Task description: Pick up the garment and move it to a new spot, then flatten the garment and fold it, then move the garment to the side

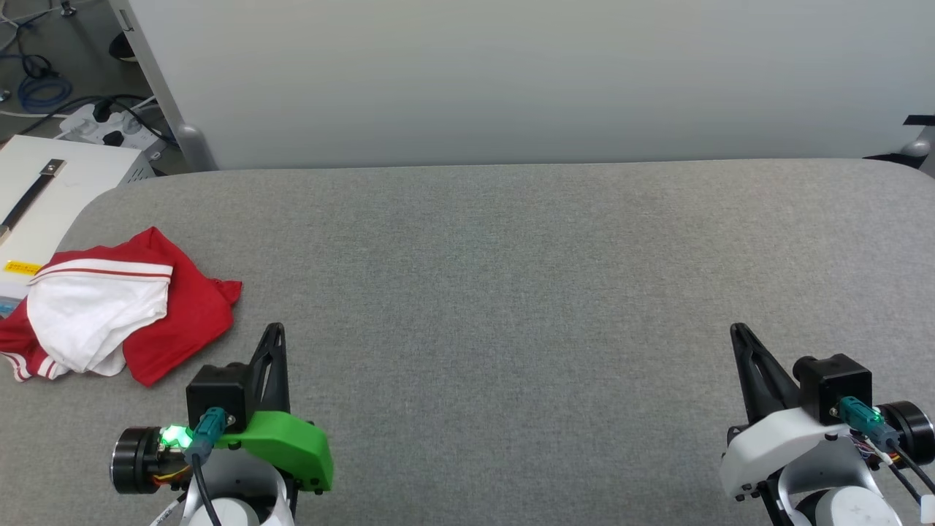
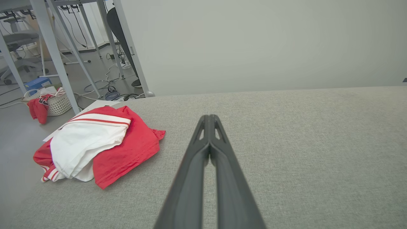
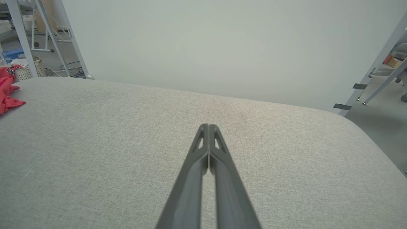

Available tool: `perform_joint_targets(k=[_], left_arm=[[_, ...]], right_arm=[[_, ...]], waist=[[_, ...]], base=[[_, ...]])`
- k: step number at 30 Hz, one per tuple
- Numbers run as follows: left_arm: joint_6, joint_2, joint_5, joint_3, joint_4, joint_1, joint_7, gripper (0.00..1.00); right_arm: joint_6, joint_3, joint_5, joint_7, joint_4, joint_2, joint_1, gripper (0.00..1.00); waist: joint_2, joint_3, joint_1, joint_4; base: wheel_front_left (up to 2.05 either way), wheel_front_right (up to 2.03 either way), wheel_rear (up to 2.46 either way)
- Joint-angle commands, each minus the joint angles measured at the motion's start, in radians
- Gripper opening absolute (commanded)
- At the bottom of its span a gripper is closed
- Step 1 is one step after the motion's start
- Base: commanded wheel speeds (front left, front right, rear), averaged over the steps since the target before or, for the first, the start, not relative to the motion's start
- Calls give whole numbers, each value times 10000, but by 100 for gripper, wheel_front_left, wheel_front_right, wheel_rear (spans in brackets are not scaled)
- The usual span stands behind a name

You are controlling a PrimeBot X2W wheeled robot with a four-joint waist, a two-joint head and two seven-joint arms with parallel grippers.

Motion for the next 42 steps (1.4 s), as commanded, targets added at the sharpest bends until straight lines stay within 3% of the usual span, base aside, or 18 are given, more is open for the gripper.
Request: perform_joint_targets(k=[1,18,19,42], left_arm=[[39,-55,97,-7,-16,116,-7,0],[39,-55,97,-7,-16,116,-7,0],[-2,2,-5,-2,1,0,-2,100],[-55,-5,-616,-87,337,9,-409,100]], right_arm=[[-9,1,-97,28,-43,-8,78,0],[-9,1,-97,28,-43,-8,78,0],[0,-3,6,-2,2,2,0,100],[-1,-337,304,-405,90,2,-3,100]], waist=[[0,0,0,0],[0,0,0,0],[0,0,0,0],[0,43,0,9]], base=[[0,0,0],[0,0,0],[0,0,0],[0,0,0]])
